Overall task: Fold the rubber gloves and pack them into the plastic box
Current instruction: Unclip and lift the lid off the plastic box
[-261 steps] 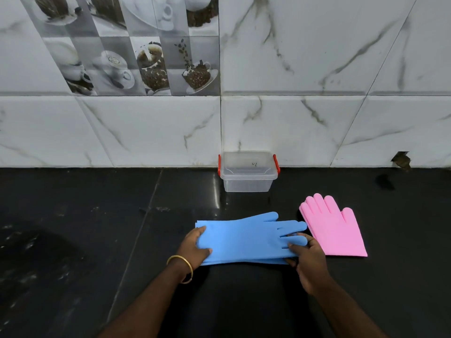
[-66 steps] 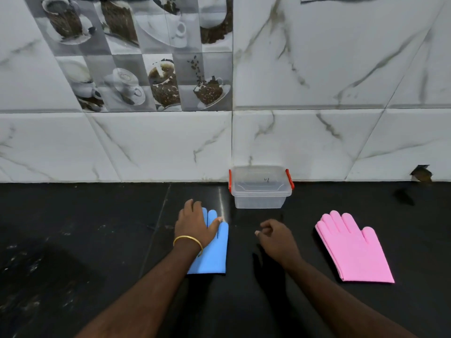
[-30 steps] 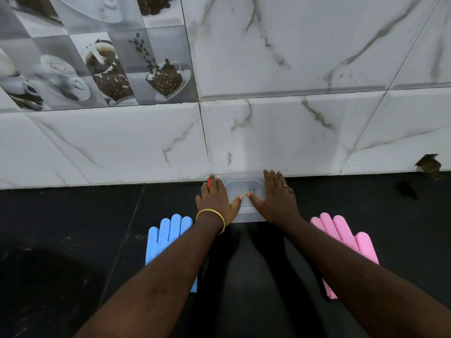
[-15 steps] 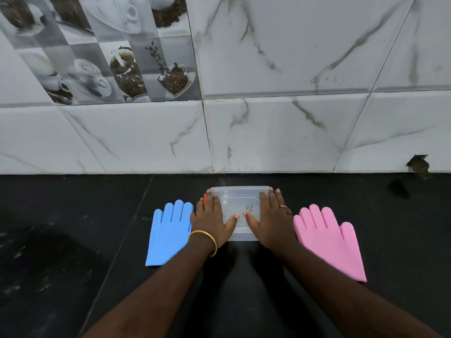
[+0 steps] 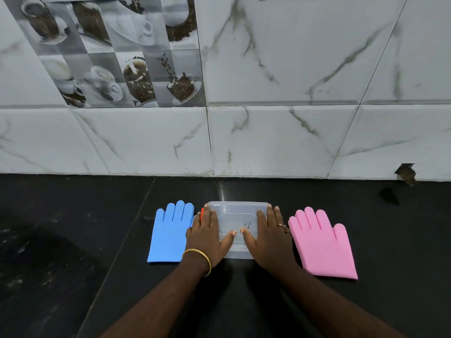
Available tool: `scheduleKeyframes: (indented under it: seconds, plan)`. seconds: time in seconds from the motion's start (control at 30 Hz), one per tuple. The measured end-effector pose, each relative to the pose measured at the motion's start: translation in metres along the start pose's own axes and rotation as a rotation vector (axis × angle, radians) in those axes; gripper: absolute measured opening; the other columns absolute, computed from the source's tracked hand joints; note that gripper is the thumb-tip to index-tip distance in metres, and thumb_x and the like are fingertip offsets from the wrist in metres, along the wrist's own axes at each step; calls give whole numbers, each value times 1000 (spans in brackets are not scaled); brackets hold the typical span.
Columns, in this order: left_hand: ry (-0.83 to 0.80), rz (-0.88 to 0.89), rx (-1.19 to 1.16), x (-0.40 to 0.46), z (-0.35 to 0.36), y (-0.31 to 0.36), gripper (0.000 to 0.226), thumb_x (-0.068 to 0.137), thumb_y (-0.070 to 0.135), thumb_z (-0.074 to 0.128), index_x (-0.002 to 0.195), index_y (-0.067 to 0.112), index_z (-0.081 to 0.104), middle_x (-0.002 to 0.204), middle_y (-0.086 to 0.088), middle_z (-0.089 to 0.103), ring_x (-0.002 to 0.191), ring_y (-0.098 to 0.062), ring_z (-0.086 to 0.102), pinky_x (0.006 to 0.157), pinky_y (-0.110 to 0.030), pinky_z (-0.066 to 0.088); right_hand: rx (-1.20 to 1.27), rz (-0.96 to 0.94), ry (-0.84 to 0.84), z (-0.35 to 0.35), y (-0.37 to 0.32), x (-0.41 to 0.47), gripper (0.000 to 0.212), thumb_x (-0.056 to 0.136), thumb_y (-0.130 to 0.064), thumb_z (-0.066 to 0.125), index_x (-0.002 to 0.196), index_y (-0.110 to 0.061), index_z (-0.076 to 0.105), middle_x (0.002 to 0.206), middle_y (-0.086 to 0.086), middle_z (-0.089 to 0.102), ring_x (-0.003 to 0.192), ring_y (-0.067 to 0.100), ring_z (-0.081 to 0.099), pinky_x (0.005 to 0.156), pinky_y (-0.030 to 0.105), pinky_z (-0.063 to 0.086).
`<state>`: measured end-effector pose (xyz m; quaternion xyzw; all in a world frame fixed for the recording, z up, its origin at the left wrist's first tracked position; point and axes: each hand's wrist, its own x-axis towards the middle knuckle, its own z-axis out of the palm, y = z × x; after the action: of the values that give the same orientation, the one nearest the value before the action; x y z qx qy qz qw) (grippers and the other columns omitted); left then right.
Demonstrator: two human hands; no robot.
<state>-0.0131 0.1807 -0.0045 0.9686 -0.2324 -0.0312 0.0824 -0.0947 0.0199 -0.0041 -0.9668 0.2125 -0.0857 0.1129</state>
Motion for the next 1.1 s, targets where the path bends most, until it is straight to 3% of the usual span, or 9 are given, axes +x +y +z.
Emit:
scheduleKeyframes:
  seconds: [0.17, 0.33, 0.47, 0.57, 0.67, 0.77, 0.83, 1.0, 1.1]
  plan:
    - [-52, 10, -83, -2, -5, -3, 91, 86, 73, 24, 153, 16, 1, 163, -3, -7, 149, -29, 5, 115, -49, 23, 7, -73, -89, -22, 5, 8, 77, 93, -68, 27, 156, -28, 7, 166, 3, 6, 153, 25, 0, 121, 49, 7]
    - [-2, 30, -327, 2, -11, -10, 84, 88, 59, 46, 153, 22, 9, 163, 1, -7, 148, -28, 6, 113, -50, 27, -66, -290, -130, -56, -3, 28, 88, 86, -76, 30, 156, -29, 5, 166, 1, 7, 153, 24, 1, 120, 48, 9]
    - [50, -59, -578, 7, -12, -25, 68, 94, 45, 49, 150, 17, 22, 159, -4, 21, 143, -24, 27, 112, -37, 29, -26, -391, -357, -51, -24, 35, 116, 67, -90, 47, 156, -33, -2, 166, -4, -5, 152, 20, -7, 120, 45, 4]
    - [-17, -135, -727, 13, -16, -33, 45, 97, 44, 44, 133, 18, 46, 132, -7, 57, 106, -17, 54, 92, -27, 40, 76, -311, -414, -31, -40, 36, 126, 61, -93, 48, 156, -30, -5, 166, -4, -9, 152, 18, -11, 121, 47, 3]
    - [-61, -174, -794, 17, -20, -39, 37, 96, 50, 40, 115, 23, 57, 106, 2, 65, 86, -12, 56, 79, -28, 47, 47, -310, -372, -10, -49, 32, 134, 54, -100, 40, 156, -28, -9, 165, -6, -12, 151, 16, -16, 123, 49, -1]
    - [-87, -203, -763, 21, -24, -41, 38, 94, 54, 41, 94, 21, 59, 87, 0, 66, 79, -14, 61, 72, -35, 54, -15, -355, -314, 4, -49, 31, 136, 52, -103, 35, 156, -28, -11, 165, -6, -13, 150, 16, -19, 122, 49, -6]
    - [-102, -202, -703, 22, -26, -42, 41, 93, 55, 41, 89, 19, 59, 81, 0, 64, 75, -16, 60, 65, -31, 51, -27, -355, -305, 8, -49, 32, 134, 53, -103, 33, 156, -28, -10, 165, -6, -15, 149, 16, -21, 122, 49, -7]
    - [-23, -128, -388, 19, -26, -38, 49, 100, 47, 29, 101, 12, 63, 87, -3, 64, 75, -13, 54, 72, -24, 39, -91, -378, -314, 12, -49, 35, 128, 55, -103, 28, 155, -32, -8, 163, -4, -22, 148, 19, -25, 121, 50, -11]
    - [14, -89, -153, 16, -27, -34, 44, 102, 42, 28, 112, 14, 62, 106, -3, 69, 87, -13, 61, 80, -20, 38, -115, -393, -325, 12, -48, 35, 125, 58, -101, 28, 155, -33, -12, 163, -4, -24, 148, 21, -26, 120, 52, -12]
